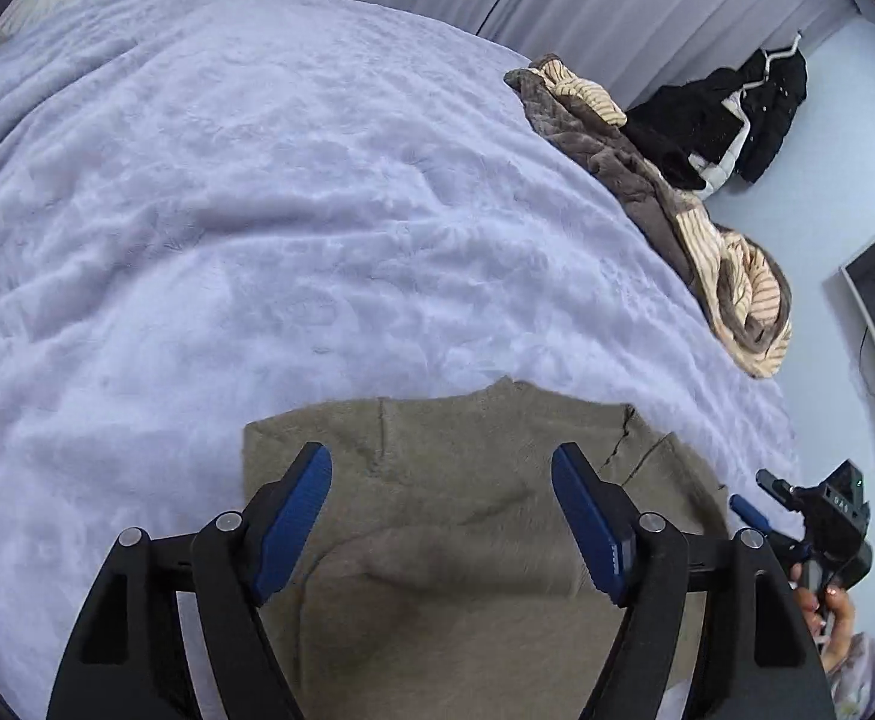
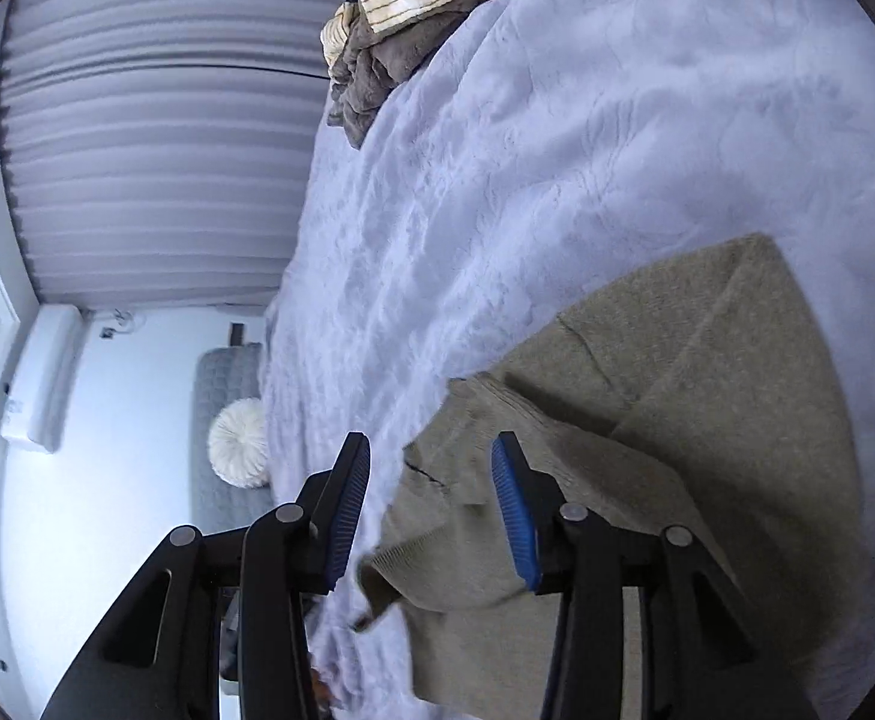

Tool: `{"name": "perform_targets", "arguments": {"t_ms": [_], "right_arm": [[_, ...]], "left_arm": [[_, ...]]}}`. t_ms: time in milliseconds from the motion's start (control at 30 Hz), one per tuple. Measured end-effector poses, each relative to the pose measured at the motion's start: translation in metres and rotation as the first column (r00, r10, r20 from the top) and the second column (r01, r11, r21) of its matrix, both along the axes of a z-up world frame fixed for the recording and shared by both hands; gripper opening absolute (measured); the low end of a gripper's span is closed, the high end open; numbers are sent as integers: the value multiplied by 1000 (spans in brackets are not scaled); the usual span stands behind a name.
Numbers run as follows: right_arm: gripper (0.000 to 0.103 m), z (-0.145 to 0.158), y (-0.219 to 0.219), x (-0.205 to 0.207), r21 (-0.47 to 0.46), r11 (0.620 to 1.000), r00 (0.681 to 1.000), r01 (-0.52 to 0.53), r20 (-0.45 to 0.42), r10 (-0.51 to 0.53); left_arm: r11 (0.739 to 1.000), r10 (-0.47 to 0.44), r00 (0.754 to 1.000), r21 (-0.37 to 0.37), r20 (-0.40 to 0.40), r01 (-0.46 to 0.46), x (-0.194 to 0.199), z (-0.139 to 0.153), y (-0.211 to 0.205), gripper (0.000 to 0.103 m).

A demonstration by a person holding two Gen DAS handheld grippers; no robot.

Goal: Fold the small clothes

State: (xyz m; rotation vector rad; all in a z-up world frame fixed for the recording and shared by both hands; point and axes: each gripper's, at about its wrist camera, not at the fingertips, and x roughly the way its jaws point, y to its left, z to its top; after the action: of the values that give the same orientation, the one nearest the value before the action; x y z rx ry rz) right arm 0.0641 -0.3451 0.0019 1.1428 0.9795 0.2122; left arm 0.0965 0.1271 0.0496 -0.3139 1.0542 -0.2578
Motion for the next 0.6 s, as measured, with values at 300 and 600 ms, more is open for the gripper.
{"name": "perform_targets", "arguments": {"t_ms": [300, 600], "right_arm": [[47, 11, 25, 10, -427, 878, 976, -215, -72, 204], [6, 5, 76, 45, -708, 599, 917, -374, -185, 354]], "left_arm": [[978, -181, 976, 82, -124, 192, -35, -45, -15, 77], [989, -96, 992, 101, -86, 105, -3, -55, -51, 77]]}}
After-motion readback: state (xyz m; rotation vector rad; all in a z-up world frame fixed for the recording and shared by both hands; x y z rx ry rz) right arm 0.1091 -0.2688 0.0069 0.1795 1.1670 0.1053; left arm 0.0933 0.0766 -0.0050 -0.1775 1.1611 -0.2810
